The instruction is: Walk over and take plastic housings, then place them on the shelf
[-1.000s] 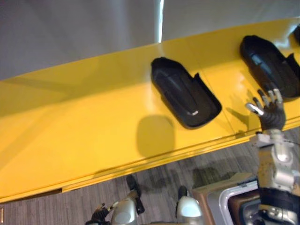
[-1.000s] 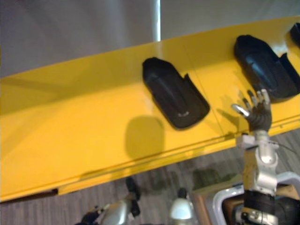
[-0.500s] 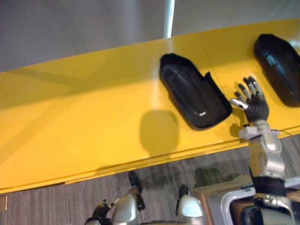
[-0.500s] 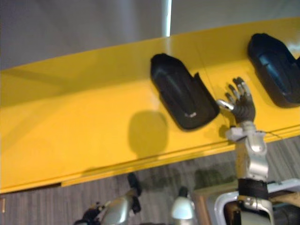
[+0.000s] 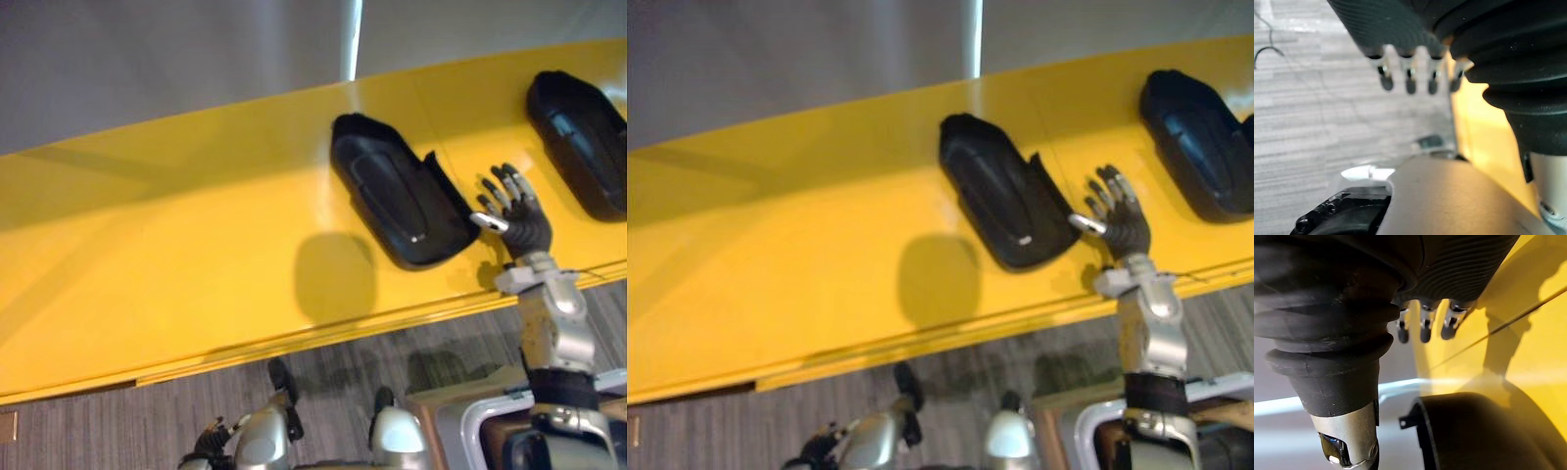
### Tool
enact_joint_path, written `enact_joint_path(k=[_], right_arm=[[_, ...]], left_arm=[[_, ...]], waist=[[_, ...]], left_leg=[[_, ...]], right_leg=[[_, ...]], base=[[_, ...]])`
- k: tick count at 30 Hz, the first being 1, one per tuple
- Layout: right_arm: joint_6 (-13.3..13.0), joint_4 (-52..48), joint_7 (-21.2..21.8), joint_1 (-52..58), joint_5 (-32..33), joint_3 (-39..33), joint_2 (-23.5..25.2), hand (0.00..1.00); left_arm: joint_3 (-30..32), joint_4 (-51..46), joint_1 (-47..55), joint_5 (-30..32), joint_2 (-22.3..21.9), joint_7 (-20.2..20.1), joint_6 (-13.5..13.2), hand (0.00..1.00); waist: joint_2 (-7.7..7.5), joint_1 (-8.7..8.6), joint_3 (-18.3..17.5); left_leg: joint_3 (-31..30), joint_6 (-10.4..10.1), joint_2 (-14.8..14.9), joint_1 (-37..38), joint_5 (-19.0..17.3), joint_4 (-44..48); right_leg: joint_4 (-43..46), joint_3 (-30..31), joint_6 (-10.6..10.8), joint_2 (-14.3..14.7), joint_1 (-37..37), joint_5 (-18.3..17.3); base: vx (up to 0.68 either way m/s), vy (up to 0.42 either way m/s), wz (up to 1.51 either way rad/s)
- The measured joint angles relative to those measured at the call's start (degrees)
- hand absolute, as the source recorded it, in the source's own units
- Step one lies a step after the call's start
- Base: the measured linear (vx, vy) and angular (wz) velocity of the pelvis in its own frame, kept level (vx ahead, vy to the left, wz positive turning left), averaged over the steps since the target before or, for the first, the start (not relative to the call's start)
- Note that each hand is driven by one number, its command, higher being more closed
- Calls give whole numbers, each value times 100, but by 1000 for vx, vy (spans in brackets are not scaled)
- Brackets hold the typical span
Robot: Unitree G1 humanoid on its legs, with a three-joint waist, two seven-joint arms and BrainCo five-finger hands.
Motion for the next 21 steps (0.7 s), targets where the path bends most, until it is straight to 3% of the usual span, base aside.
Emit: enact_joint_path(k=[17, 21], right_arm=[[316, -1076, 596, 733, 21, 349, -76, 0], [354, -1168, 609, 826, 45, 515, -74, 0]], left_arm=[[-52, 14, -103, -10, 53, -41, 36, 0], [-84, 81, -106, -12, 103, -36, 38, 0]], waist=[[-15, -9, -8], [-89, -15, -48]], left_leg=[[60, -9, 35, -55, 4, -1], [68, -10, 46, -61, 4, 0]], right_leg=[[-1, 57, -5, 23, -105, -3], [7, 62, -5, 35, -107, 0]], base=[[2, 0, -1], [0, 0, 0]])
